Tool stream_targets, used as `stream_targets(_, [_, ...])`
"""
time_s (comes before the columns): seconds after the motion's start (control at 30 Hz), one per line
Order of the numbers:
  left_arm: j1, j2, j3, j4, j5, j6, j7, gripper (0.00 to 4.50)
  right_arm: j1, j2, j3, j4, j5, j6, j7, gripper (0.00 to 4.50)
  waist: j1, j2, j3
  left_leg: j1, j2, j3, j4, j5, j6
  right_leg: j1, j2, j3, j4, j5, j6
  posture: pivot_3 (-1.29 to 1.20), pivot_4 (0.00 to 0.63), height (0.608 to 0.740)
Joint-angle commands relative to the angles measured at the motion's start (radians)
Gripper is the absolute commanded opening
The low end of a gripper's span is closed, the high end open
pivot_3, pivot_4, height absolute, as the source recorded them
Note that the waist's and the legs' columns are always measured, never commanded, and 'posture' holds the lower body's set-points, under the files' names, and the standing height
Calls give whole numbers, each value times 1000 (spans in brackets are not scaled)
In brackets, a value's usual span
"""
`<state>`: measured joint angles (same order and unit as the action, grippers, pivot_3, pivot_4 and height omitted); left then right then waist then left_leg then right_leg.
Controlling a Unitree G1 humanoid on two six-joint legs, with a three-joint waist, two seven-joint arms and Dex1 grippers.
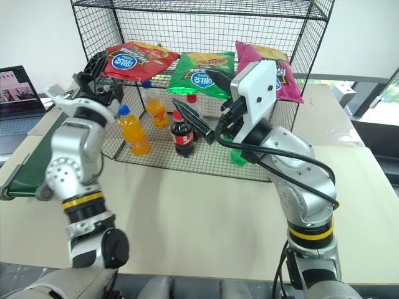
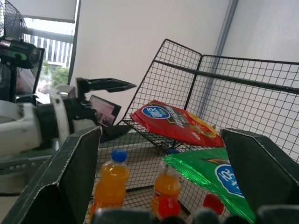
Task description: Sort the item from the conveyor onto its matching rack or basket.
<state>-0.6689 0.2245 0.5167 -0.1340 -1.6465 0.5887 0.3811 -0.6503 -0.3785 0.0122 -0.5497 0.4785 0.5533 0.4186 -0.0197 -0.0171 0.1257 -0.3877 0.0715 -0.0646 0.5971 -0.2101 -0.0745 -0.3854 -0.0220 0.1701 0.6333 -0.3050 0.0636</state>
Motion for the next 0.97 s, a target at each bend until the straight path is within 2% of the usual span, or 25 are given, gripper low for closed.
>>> stream_targets(0.03, [128, 176, -42, -146, -114, 197, -98, 4490, 77, -29, -9, -54, 1, -59, 57, 4500, -1, 0, 0, 0, 0, 0, 0, 0, 0, 0, 0, 0, 1, 0, 0, 0, 150, 740])
stream_targets(0.13, [288, 352, -102, -198, -1, 317, -266, 4490, 207, -55, 14, -76, -2, -54, 87, 4500, 5, 1, 0, 1, 0, -1, -1, 0, 0, 0, -1, -1, -1, 0, 0, 0, 150, 740])
stream_targets(0.23, [402, 497, -221, -213, 317, 279, -449, 4490, 374, -83, 36, -75, -31, -69, 111, 4500, 8, 1, 1, 0, -1, 0, -2, 1, -2, 0, -1, -1, -2, 0, 0, 0, 150, 740])
stream_targets(0.37, [447, 579, -398, -199, 726, 92, -583, 4490, 522, -90, 56, -68, -109, -72, 59, 4500, 6, 1, 2, 2, -1, 0, -7, 4, -7, -2, -1, -1, -4, -2, -1, 0, 150, 740])
stream_targets(0.5, [469, 523, -496, -137, 1001, -93, -610, 4490, 642, -43, 59, -36, -197, -112, -30, 4500, 4, 1, 1, 2, -1, 0, -7, 3, -6, -2, -1, 0, -4, -2, -2, 0, 150, 740])
stream_targets(0.57, [487, 484, -521, -112, 1080, -154, -628, 4490, 690, -18, 50, -18, -242, -141, -75, 4500, 3, 1, 1, 0, -1, 0, -8, 3, -5, -2, -1, 0, -5, -2, -2, 0, 150, 740])
stream_targets(0.77, [534, 344, -544, 1, 1238, -283, -641, 4490, 740, 68, 27, 39, -339, -196, -197, 4500, 2, 1, 1, 0, -1, 0, -6, 2, -3, -2, -1, 0, -4, -2, -2, 0, 150, 740])
stream_targets(0.97, [534, 275, -527, 50, 1267, -302, -712, 4490, 732, 108, 30, 67, -384, -226, -236, 4500, 3, 1, 1, 0, -1, 0, -5, 2, -3, -1, -1, 0, -3, -1, -1, 0, 150, 740])
